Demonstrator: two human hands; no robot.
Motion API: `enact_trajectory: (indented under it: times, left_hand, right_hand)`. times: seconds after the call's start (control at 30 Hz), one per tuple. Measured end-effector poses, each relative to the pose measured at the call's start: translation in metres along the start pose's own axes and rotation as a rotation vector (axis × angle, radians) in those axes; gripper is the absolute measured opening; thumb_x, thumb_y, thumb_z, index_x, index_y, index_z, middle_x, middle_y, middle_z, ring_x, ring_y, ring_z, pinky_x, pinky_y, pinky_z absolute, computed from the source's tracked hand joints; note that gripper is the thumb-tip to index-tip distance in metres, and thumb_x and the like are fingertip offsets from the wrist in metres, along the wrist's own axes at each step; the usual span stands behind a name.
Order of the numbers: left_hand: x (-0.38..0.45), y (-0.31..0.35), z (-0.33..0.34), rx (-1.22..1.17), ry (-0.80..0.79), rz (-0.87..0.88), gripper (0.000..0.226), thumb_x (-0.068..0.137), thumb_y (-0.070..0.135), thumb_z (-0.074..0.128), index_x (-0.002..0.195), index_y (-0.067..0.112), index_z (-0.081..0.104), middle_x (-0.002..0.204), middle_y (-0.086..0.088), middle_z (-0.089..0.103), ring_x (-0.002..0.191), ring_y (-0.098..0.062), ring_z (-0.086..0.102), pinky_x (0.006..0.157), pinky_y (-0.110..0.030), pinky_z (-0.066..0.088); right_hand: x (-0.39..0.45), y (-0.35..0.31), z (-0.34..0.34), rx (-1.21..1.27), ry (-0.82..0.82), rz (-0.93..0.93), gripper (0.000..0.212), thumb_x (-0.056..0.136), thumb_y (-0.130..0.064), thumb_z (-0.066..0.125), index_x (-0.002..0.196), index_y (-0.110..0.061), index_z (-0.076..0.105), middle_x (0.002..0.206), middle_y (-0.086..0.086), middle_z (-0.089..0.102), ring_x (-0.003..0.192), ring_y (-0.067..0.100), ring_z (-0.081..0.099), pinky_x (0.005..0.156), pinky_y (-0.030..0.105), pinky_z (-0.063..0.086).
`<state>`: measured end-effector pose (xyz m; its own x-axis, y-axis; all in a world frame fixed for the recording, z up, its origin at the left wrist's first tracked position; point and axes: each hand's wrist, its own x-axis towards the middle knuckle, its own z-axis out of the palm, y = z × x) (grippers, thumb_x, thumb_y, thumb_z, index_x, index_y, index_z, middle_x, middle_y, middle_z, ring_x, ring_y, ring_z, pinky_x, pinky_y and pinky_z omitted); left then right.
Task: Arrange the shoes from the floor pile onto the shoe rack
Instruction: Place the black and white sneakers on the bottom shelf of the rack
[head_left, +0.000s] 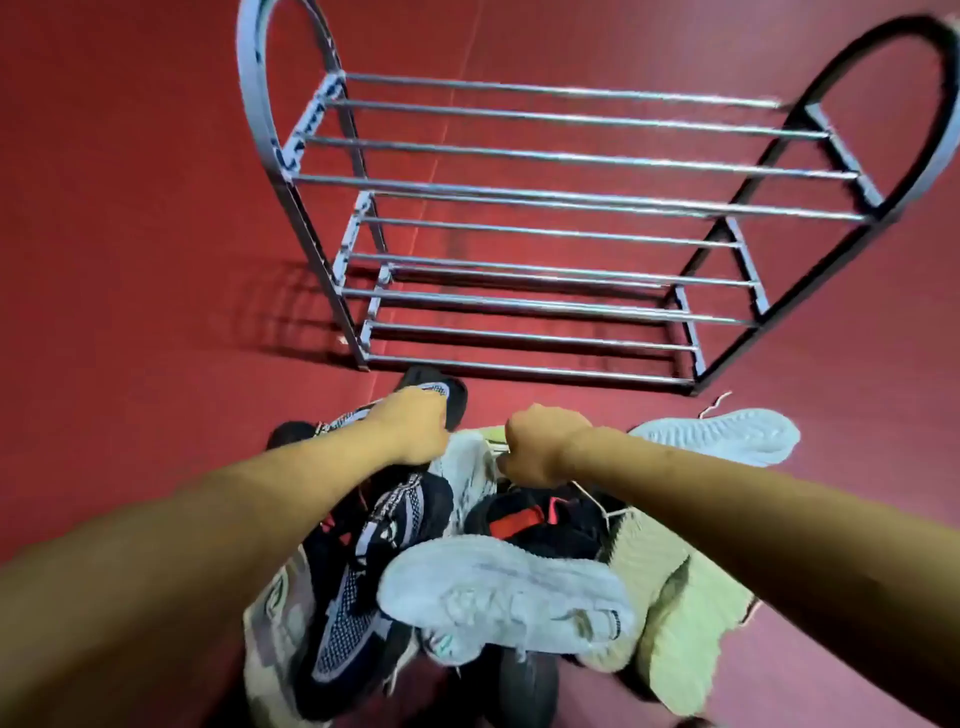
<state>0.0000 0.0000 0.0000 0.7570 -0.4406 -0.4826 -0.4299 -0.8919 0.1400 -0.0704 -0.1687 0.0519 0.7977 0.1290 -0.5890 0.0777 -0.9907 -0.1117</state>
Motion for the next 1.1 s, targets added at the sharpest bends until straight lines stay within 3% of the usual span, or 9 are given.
enact_trajectory:
  times: [0.17, 0.3, 0.43, 0.5, 0.63, 0.8, 0.87, 0.97, 1.1]
  left_hand:
    - [-0.010, -0.018, 0.012, -0.003, 0.093, -0.152, 0.038, 0.082, 0.035, 0.066, 0.111, 0.011, 0.056, 0.122, -0.014, 0.060, 0.111, -0.036, 0.061, 0.089, -0.039, 0.051]
    - [-0.015, -0.028, 0.014, -0.216, -0.167, -0.231, 0.052, 0.080, 0.065, 0.068, 0.083, 0.014, 0.061, 0.091, -0.006, 0.063, 0.079, -0.026, 0.057, 0.069, -0.030, 0.045]
    - [-0.033, -0.026, 0.041, -0.402, -0.416, -0.224, 0.084, 0.069, 0.066, 0.080, 0.130, 0.016, 0.050, 0.116, 0.003, 0.058, 0.099, -0.020, 0.060, 0.077, -0.032, 0.054]
    - [-0.036, -0.024, 0.050, -0.323, -0.351, -0.192, 0.094, 0.065, 0.063, 0.084, 0.136, 0.013, 0.049, 0.129, -0.004, 0.060, 0.115, -0.024, 0.059, 0.096, -0.036, 0.050]
    - [-0.044, -0.032, 0.038, -0.471, -0.257, -0.080, 0.046, 0.070, 0.053, 0.085, 0.082, 0.019, 0.057, 0.078, 0.003, 0.060, 0.076, -0.019, 0.061, 0.070, -0.032, 0.045]
    - [-0.073, -0.026, -0.034, -0.692, -0.105, 0.128, 0.037, 0.075, 0.019, 0.088, 0.106, 0.024, 0.068, 0.098, 0.006, 0.075, 0.093, -0.015, 0.071, 0.089, -0.036, 0.055]
    - [-0.083, -0.001, -0.062, -0.421, -0.127, 0.329, 0.058, 0.078, 0.006, 0.079, 0.130, 0.026, 0.062, 0.119, 0.005, 0.069, 0.110, -0.014, 0.063, 0.097, -0.030, 0.049]
    - [-0.098, 0.055, -0.075, 0.274, -0.045, 0.674, 0.070, 0.078, 0.009, 0.059, 0.143, 0.035, 0.051, 0.134, 0.005, 0.060, 0.127, -0.018, 0.046, 0.094, -0.034, 0.039]
    - [-0.109, 0.096, -0.043, 0.638, 0.128, 0.954, 0.045, 0.079, 0.016, 0.063, 0.123, 0.027, 0.068, 0.118, 0.002, 0.065, 0.109, -0.026, 0.055, 0.089, -0.039, 0.036]
  right_hand:
    - [-0.014, -0.004, 0.018, -0.055, 0.002, -0.060, 0.039, 0.094, -0.033, 0.052, 0.060, -0.016, 0.044, 0.061, 0.002, 0.048, 0.068, 0.032, 0.055, 0.061, 0.030, 0.041]
    - [-0.017, -0.009, 0.027, -0.110, 0.016, -0.150, 0.043, 0.093, -0.037, 0.052, 0.058, -0.015, 0.045, 0.058, 0.005, 0.048, 0.057, 0.030, 0.051, 0.052, 0.029, 0.038]
    - [-0.006, -0.018, 0.026, -0.069, 0.067, -0.154, 0.039, 0.095, -0.036, 0.049, 0.066, -0.010, 0.050, 0.069, 0.009, 0.053, 0.069, 0.034, 0.054, 0.060, 0.030, 0.042]
    - [0.002, -0.022, 0.028, 0.059, 0.103, -0.118, 0.033, 0.094, -0.037, 0.052, 0.082, -0.008, 0.062, 0.086, 0.015, 0.064, 0.076, 0.035, 0.057, 0.066, 0.031, 0.043]
    - [0.013, -0.019, 0.036, 0.383, 0.140, -0.065, 0.022, 0.092, -0.034, 0.059, 0.092, -0.013, 0.062, 0.091, 0.008, 0.067, 0.086, 0.030, 0.061, 0.067, 0.028, 0.041]
    - [0.000, -0.001, 0.006, 1.246, -0.044, -0.072, 0.032, 0.088, -0.038, 0.062, 0.104, -0.011, 0.059, 0.105, 0.005, 0.067, 0.092, 0.024, 0.063, 0.077, 0.040, 0.054]
    - [-0.005, 0.010, -0.014, 1.611, -0.276, -0.015, 0.051, 0.089, -0.055, 0.051, 0.108, -0.009, 0.061, 0.097, 0.010, 0.066, 0.081, 0.029, 0.065, 0.069, 0.038, 0.056]
    - [-0.007, 0.018, -0.022, 1.688, -0.453, -0.026, 0.083, 0.080, -0.080, 0.050, 0.114, -0.005, 0.061, 0.080, 0.009, 0.060, 0.067, 0.027, 0.059, 0.060, 0.033, 0.049]
    - [-0.024, 0.022, 0.004, 1.583, -0.414, 0.040, 0.079, 0.077, -0.063, 0.074, 0.124, 0.000, 0.065, 0.110, 0.016, 0.061, 0.099, 0.031, 0.056, 0.080, 0.039, 0.044]
